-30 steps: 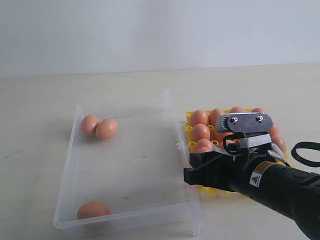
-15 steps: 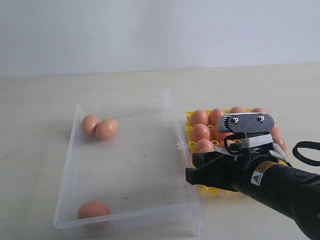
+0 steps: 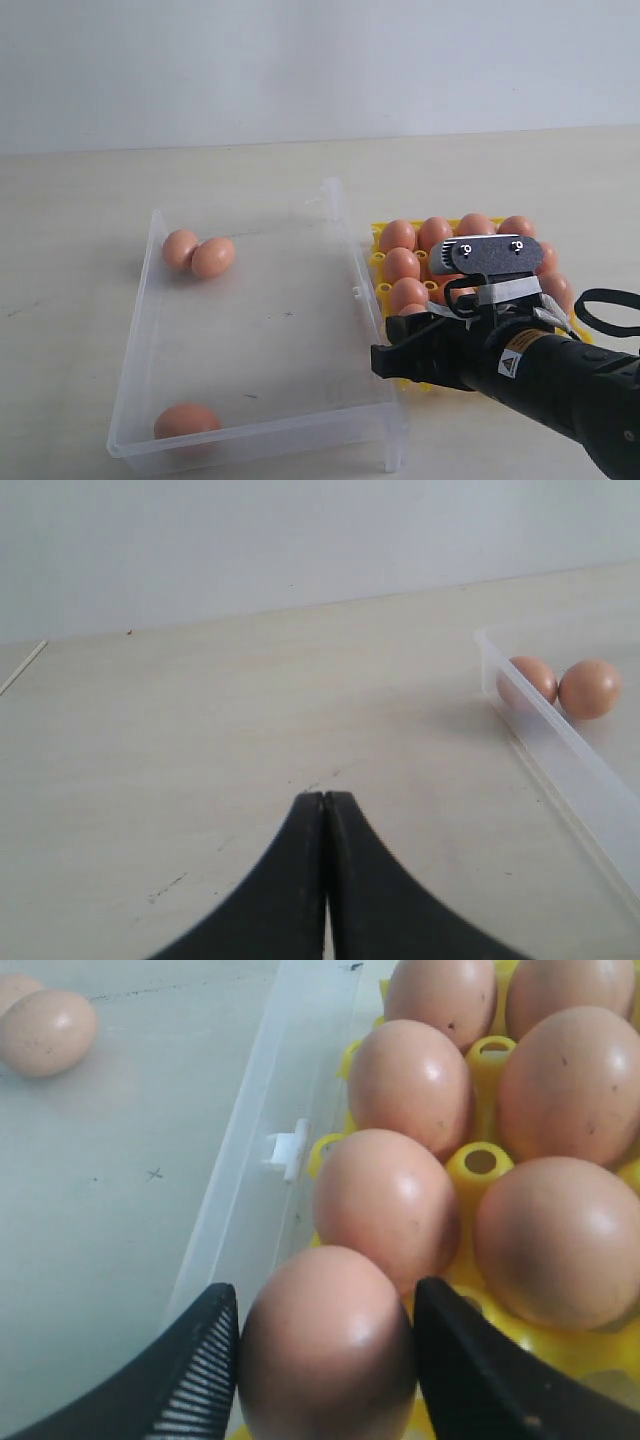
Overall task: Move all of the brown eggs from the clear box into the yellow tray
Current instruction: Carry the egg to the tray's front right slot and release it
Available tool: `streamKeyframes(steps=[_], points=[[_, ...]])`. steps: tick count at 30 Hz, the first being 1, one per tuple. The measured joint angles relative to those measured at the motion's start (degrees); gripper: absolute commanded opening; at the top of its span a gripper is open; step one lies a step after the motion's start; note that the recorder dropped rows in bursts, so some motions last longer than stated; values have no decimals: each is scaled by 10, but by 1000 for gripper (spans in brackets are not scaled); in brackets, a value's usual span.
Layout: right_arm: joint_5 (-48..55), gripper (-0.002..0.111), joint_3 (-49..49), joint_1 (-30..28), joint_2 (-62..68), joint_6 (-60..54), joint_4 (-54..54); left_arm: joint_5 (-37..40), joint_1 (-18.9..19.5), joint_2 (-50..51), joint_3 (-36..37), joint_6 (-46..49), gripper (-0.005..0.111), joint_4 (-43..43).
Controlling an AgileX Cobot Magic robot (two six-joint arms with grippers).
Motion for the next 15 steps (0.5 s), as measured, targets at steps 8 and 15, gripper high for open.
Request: streamKeyframes(steps=[8,15], points=[[0,43,0,0,0,-1,2,0,0,0,0,0,0,0],[0,54,0,0,0,-17,19,0,0,0,0,0,0,0]])
